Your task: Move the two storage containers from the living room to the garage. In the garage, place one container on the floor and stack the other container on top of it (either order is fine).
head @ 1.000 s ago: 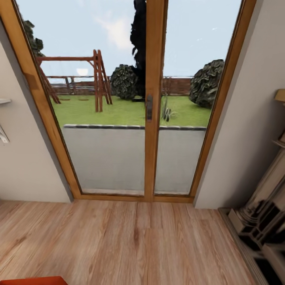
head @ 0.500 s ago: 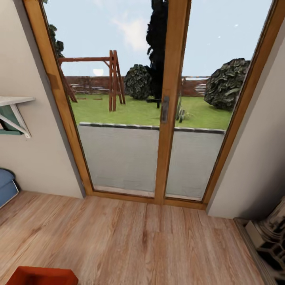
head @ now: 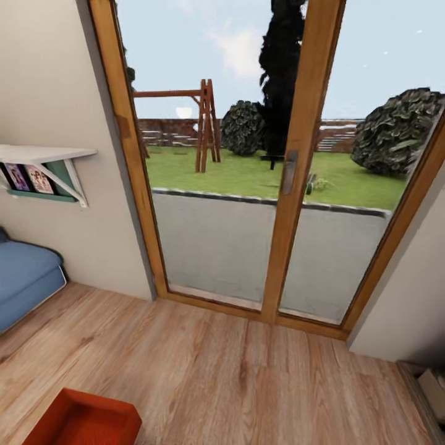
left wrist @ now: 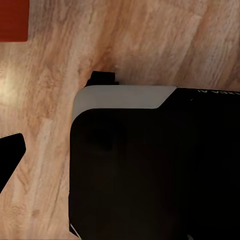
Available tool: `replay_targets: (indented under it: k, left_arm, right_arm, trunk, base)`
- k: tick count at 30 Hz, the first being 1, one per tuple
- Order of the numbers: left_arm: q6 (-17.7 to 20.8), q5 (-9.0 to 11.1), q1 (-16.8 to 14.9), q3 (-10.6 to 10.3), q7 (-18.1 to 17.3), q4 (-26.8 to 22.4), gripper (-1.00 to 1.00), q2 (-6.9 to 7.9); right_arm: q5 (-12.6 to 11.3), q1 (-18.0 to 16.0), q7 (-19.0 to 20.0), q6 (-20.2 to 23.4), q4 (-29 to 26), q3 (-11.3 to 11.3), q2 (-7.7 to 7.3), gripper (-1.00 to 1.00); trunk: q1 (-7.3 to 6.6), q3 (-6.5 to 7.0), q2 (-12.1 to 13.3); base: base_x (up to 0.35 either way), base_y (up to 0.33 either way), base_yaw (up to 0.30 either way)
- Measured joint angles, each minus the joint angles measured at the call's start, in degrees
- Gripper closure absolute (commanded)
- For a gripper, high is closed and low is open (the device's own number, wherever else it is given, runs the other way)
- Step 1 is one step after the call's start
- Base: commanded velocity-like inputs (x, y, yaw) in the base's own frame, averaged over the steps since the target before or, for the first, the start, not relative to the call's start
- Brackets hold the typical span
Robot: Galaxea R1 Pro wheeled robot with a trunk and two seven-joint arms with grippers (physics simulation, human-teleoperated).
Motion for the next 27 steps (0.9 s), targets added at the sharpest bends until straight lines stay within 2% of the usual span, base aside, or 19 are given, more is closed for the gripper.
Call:
replay_targets:
  k: [27]
  left_arm:
    - [0.0,0.0,0.0,0.0,0.0,0.0,-1.00,0.00]
  right_arm:
    - [0.0,0.0,0.0,0.0,0.0,0.0,0.06,-1.00]
  trunk:
    - [-0.01,0.00,0.0]
  base:
    - [0.012,-0.007,0.269]
